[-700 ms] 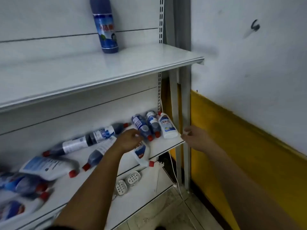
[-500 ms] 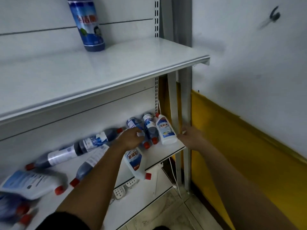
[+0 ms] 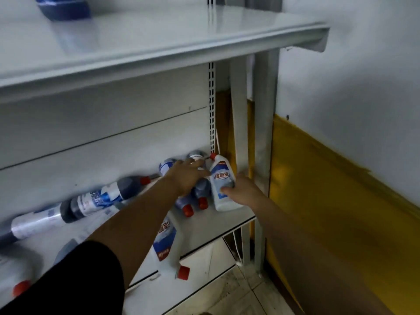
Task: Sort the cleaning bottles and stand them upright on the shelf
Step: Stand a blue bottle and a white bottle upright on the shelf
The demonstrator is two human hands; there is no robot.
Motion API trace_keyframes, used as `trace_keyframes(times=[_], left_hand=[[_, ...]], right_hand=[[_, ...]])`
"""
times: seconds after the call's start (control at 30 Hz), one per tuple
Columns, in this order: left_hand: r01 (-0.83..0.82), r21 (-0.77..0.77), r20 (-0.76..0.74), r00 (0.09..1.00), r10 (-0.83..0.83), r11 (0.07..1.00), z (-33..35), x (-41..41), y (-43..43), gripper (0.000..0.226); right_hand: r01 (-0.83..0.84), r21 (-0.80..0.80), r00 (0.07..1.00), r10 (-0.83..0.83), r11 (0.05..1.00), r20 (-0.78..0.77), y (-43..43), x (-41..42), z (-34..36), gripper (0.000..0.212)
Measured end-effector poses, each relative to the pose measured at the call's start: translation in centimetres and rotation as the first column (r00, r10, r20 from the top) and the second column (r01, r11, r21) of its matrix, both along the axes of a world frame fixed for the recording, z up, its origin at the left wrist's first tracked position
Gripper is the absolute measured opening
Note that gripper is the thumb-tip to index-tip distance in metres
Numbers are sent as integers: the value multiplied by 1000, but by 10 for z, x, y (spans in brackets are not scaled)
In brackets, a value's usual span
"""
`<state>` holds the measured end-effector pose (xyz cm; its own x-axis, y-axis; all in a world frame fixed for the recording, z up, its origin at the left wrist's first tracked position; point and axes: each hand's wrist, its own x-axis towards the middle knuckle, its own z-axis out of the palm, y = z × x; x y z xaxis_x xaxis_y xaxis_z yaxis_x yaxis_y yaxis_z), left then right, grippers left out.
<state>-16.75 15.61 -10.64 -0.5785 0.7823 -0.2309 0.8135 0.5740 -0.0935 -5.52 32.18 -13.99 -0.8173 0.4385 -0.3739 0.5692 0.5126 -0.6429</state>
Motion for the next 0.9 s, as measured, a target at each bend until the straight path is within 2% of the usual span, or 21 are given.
trace_keyframes(times=[0.1,0.2,0.27,0.37,0.43,0.47,0.5,0.53,0.6,0.63,0.7,0.8,0.9], left_hand=[[194,-163,-187,956,-224,967,-3,-6,18,54],[209,-272,-196,944,-267,939,-11,-17,26,57],[234,-277,-197,935,-294,932,-18,-22,23,58],[228,-151,-172,952,-252,962,-21,-25,10,50],[166,50,-105,982,-160,985,-22,-25,3,49],[94,200,-24,996,-91,975,-23,-25,0,51],[-23,365,101,995,-15,931,-21,-23,-2,53],[-169,509,250,967,43,844,-19,-21,-3,55],[-460,640,508,854,111,615,-9,-15,-2,57],[-575,628,607,784,133,525,-3,-13,-1,58],[-732,546,764,635,118,408,8,-6,-2,64],[-854,462,883,468,-35,239,22,11,-8,71],[-935,349,930,336,-147,67,38,35,-14,46]], right_hand=[[8,1,1000,-8,1000,3,0,-10,-18,69],[29,-7,999,-30,1000,-30,1,-18,-34,79],[50,-83,999,-51,995,-12,1,-22,-39,73],[101,-183,995,-103,978,2,5,-26,-40,72],[147,-231,988,-154,962,-14,7,-27,-42,79],[167,-249,984,-178,954,-22,6,-24,-40,79],[188,-261,979,-202,947,-26,4,-21,-38,77],[218,-282,971,-238,934,-37,2,-16,-35,75],[282,-353,939,-332,892,-90,-1,-6,-30,75],[300,-390,921,-372,871,-121,-4,-1,-25,76],[301,-452,893,-414,840,-175,-9,6,-11,75],[291,-518,851,-465,804,-245,-16,20,16,59],[257,-615,814,-510,746,-278,-19,42,47,49]])
